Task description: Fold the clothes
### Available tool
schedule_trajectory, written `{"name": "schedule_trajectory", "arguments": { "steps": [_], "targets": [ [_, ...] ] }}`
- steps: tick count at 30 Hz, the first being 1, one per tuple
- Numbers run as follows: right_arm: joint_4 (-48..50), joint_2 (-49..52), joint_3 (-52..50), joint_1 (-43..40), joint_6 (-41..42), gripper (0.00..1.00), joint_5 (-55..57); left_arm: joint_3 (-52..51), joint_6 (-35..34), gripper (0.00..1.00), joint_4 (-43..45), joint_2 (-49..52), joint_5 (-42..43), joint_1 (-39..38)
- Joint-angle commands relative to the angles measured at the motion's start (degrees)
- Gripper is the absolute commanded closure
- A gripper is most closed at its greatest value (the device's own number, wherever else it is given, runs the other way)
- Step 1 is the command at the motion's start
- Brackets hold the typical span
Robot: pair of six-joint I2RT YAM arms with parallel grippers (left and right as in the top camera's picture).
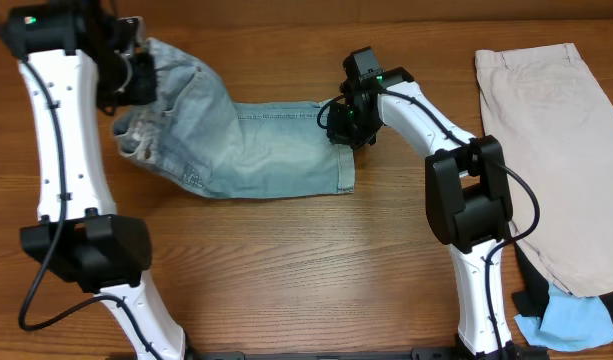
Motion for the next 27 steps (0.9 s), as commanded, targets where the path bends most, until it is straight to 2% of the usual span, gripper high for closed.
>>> {"name": "schedule_trajectory", "arguments": {
  "steps": [1, 7, 15, 22, 27],
  "targets": [
    [0.02, 1.95, -2.86, 0.02, 1.55, 0.96, 2.32, -0.48, -4.46, 0.96, 1.86, -0.24, 2.71, -5.77],
    [-0.02, 1.95, -2.86, 0.02, 1.55, 0.96, 2.32, -1.31, -10.86, 0.96, 4.79, 3.69, 2.27, -14.1],
    [0.0, 1.95, -2.86, 0.02, 1.53, 0.96, 2.12, -1.31, -17.77, 0.96, 11.43, 13.7, 2.78, -22.53],
    [-1.7, 0.87, -1.29, -1.25, 1.09, 0.96, -1.55, -1.31, -18.25, 0.96, 15.37, 18.64, 6.8, -27.63],
    [-4.68, -5.62, 2.32, -5.66, 1.09, 0.96, -5.03, -1.29, -18.23, 0.96, 16.5, 18.82, 6.78, -29.55]
  ]
}}
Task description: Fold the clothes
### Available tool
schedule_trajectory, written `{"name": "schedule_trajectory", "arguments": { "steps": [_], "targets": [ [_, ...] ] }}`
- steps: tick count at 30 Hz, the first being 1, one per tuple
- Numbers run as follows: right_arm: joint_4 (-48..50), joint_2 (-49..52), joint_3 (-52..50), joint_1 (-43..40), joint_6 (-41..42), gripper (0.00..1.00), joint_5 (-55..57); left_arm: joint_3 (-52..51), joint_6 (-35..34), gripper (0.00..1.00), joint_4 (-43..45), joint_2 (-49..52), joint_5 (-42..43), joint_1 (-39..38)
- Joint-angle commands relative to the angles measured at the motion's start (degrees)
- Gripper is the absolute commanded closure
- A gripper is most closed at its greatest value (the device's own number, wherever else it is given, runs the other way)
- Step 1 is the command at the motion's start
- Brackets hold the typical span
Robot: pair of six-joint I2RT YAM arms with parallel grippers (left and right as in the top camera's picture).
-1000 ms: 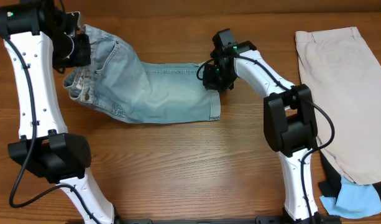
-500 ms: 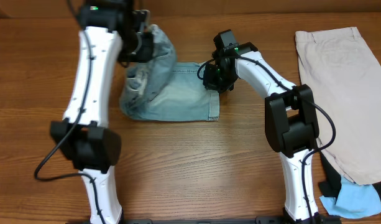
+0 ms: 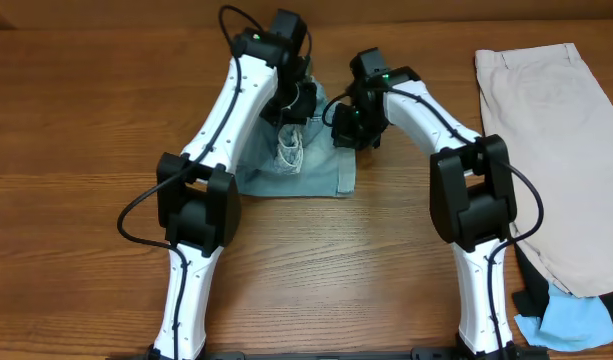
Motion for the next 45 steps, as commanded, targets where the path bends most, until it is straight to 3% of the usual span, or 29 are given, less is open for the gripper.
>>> {"name": "schedule_trajectory", "arguments": {
  "steps": [1, 7, 9, 11, 14, 26, 32, 35, 39, 42, 45],
  "targets": [
    [-1.01, -6.93, 2.86, -4.5, -0.13, 0.96, -2.16, 0.33, -1.01, 0.96, 1.16, -0.24, 3.89, -1.6],
    [-1.22, -18.95, 3.39, -12.72, -0.96, 0.91, -4.72, 0.33, -0.96, 0.91, 1.25, -0.24, 7.56, -1.86],
    [-2.03, -21.77, 3.39, -15.34, -2.73, 0.79, -6.08, 0.33, -0.37, 0.66, 1.31, -0.24, 11.8, -1.88],
    [-3.21, -22.91, 3.39, -17.0, -2.8, 0.76, -6.1, 0.37, 2.56, 0.42, 1.53, -0.28, 15.63, -1.88],
    [-5.33, -23.19, 3.39, -18.69, -3.06, 0.74, -6.1, 1.14, 5.77, 0.25, 0.92, -0.44, 17.18, -1.79],
    [-9.97, -20.72, 2.16, -12.52, -5.97, 0.55, -2.91, 16.68, 6.6, 0.12, -9.03, -3.32, 14.56, 9.4],
    [-7.02, -16.44, -0.68, -4.94, -5.99, 0.32, 0.87, 18.93, 11.54, 0.09, -15.34, -3.23, 10.97, 16.04],
    [-5.62, -13.97, -1.66, -1.38, -5.88, 0.26, 3.91, 18.93, 12.2, 0.09, -17.4, -3.17, 7.91, 17.62],
    [-4.94, -10.29, -1.68, 2.43, -5.51, 0.28, 9.57, 18.93, 12.2, 0.09, -18.12, -3.17, 4.33, 18.05],
    [-4.44, -7.32, -1.68, 4.76, -5.51, 0.48, 12.94, 18.93, 12.22, 0.09, -18.08, -3.17, 3.63, 18.03],
    [-4.39, -4.48, -1.68, 6.34, -5.31, 0.74, 15.96, 18.91, 12.2, 0.09, -18.08, -3.15, 3.61, 18.01]
  ]
}}
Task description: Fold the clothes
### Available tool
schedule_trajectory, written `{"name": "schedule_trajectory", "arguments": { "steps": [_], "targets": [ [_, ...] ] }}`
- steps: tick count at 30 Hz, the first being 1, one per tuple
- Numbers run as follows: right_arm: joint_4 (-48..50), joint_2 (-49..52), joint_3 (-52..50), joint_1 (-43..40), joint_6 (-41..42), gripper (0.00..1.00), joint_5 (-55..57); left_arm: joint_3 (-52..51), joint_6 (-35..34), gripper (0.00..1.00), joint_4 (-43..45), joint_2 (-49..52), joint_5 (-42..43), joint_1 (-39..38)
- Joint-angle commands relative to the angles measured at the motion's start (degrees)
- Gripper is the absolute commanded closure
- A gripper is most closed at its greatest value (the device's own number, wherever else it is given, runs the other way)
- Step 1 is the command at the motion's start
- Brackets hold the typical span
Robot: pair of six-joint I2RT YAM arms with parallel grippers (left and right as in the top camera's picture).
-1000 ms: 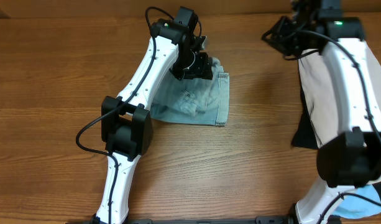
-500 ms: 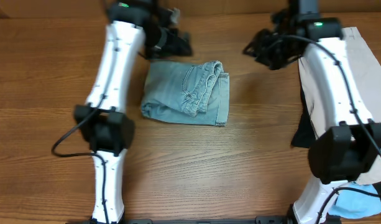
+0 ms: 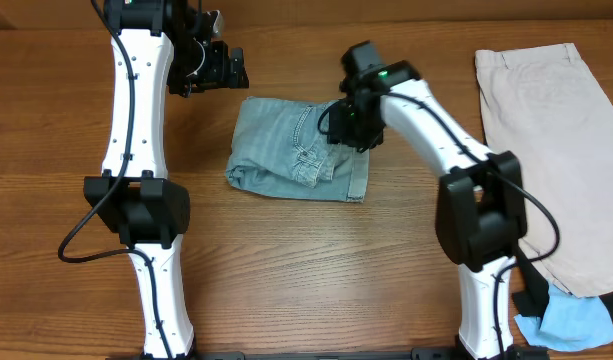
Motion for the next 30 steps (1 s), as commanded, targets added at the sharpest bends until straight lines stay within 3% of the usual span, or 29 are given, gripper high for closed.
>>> {"name": "schedule_trajectory", "arguments": {
  "steps": [1, 2, 4, 12, 19, 21, 22, 23, 30],
  "targets": [
    [-0.28, 3.3, -0.09, 1.38, 1.84, 0.83, 7.39, 0.79, 1.51, 0.09, -0.11, -1.27, -1.55, -0.44],
    [-0.9, 3.61, -0.09, 1.44, 2.64, 0.9, 8.92, 0.79, 1.51, 0.09, -0.11, -1.27, -1.6, -0.44],
    [-2.6, 3.8, -0.04, 1.38, 3.67, 0.96, 12.39, 0.79, 1.49, 0.09, -0.2, -1.27, -2.62, -0.44],
    [-10.91, 2.64, 3.02, -2.64, 3.69, 0.96, 17.49, 0.79, 1.46, 0.09, -0.5, -1.27, -10.03, -0.42],
    [-7.28, 3.43, 0.98, -4.26, 3.76, 0.95, 17.44, 0.79, 1.46, 0.09, -1.01, -1.27, -11.43, -0.63],
    [-6.93, 3.43, 0.46, -4.79, 4.11, 0.83, 16.68, 0.76, 1.49, 0.09, -1.7, -1.25, -11.43, -1.01],
    [-6.95, 3.41, 0.48, -5.27, 4.09, 0.64, 15.96, 0.76, 1.49, 0.09, -2.21, -1.2, -11.15, -1.31],
    [-7.21, 3.1, 0.7, -5.62, 4.09, 0.59, 15.45, 0.74, 1.49, 0.09, -2.49, -1.18, -10.47, -1.53],
    [-10.69, -0.9, 6.34, -9.46, 1.66, 0.39, 7.48, -1.95, 5.99, 0.12, -2.93, -1.18, 2.16, -4.37]
  ]
}}
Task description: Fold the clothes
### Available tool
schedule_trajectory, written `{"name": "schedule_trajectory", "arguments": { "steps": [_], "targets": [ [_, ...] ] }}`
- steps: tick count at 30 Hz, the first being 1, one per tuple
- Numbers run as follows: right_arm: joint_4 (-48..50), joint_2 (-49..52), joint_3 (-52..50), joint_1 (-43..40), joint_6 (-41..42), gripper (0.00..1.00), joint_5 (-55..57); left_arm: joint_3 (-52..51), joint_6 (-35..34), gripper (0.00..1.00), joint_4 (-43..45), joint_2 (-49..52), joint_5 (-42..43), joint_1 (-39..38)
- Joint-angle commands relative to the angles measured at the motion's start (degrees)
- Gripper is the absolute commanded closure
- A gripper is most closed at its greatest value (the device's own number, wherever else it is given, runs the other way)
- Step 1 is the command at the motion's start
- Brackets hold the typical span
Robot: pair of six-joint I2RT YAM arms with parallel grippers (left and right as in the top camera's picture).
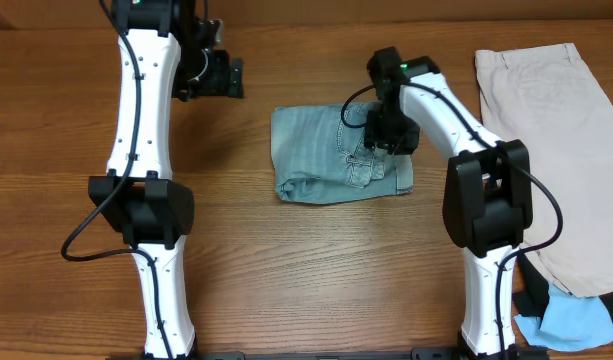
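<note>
Folded light-blue jeans (331, 155) lie on the table at centre, a compact bundle with a back pocket on top. My right gripper (386, 140) is down on the bundle's right part, and whether its fingers grip the denim cannot be told from above. Up at the back left, my left gripper (226, 77) hovers over bare table, well clear of the jeans, with nothing in it; its fingers look parted.
Beige trousers (551, 150) lie spread flat at the right edge of the table. A light-blue cloth (571, 325) and a dark garment (531, 300) sit at the front right corner, beside the right arm's base.
The folded jeans bundle has shifted to the right by about a hand's width, with my right gripper still on its right part. The left gripper has barely moved.
At first the jeans lay stretched out, my left gripper at the waist end, the right at the leg hem. Then the left gripper had brought the waist over to the hem. Later it was empty at the back left, jeans folded. Now the bundle sits further right.
</note>
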Motion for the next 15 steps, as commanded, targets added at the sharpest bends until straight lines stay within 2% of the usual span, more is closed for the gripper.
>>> {"name": "schedule_trajectory", "arguments": {
  "steps": [1, 4, 7, 10, 11, 15],
  "targets": [
    [-0.9, -4.76, 4.83, -2.58, -2.08, 0.36, -5.22, -2.6, 3.67, 0.14, 0.15, -1.16, 7.5, -2.86],
    [-2.03, -7.54, 7.13, -4.0, -2.8, 0.3, -6.1, -6.75, 3.69, 0.23, 1.01, -1.16, 7.52, -5.49],
    [-2.78, -9.75, 8.57, -5.6, -3.37, 0.29, -6.08, -11.87, 3.69, 0.52, 2.91, -1.16, 7.5, -8.28],
    [-2.86, -10.71, 8.61, -7.19, -4.33, 0.3, -6.08, -18.03, 3.67, 0.91, 6.1, -1.16, 7.5, -11.67],
    [-3.08, -10.71, 8.61, -7.65, -4.33, 0.3, -6.1, -19.78, 3.67, 0.96, 7.15, -1.16, 7.45, -12.72],
    [-3.98, -10.71, 8.5, -8.72, -4.52, 0.32, -6.1, -25.49, 3.67, 0.96, 10.97, -1.16, 7.23, -16.63]
  ]
}}
